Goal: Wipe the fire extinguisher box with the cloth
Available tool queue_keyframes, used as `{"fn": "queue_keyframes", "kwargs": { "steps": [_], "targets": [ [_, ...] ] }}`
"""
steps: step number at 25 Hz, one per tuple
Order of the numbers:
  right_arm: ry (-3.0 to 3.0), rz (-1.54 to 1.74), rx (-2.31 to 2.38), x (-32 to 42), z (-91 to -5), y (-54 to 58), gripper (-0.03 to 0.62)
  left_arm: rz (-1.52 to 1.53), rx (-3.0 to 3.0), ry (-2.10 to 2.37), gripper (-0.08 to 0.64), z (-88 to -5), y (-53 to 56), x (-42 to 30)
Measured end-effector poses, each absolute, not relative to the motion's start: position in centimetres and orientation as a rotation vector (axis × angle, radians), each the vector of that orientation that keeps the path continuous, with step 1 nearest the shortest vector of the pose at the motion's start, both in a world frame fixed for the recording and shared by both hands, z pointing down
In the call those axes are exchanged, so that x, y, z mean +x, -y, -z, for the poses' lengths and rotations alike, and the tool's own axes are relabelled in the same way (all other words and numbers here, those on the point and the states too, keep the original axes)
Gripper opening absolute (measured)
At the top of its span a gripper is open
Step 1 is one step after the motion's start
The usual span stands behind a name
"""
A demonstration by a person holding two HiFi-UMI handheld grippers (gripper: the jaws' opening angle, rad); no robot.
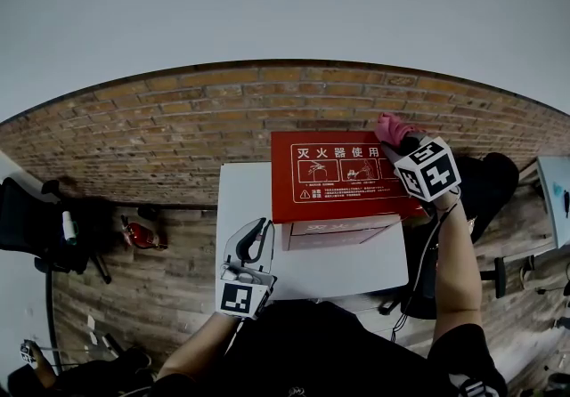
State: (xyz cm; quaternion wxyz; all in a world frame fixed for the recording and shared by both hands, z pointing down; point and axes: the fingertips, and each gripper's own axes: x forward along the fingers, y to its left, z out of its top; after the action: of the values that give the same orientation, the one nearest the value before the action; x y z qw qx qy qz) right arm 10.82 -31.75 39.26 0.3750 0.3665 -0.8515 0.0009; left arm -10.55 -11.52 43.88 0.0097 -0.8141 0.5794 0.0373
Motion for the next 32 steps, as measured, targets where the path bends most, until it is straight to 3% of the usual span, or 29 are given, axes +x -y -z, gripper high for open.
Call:
{"fn": "queue_keyframes", "kwargs": {
  "steps": [32],
  "targets": [
    [2.228, 0.072, 0.764, 2.9, -39.2, 29.7, 0.074, -0.134, -2.574, -1.831, 0.057, -43.9, 11.6, -10.4]
  ]
}}
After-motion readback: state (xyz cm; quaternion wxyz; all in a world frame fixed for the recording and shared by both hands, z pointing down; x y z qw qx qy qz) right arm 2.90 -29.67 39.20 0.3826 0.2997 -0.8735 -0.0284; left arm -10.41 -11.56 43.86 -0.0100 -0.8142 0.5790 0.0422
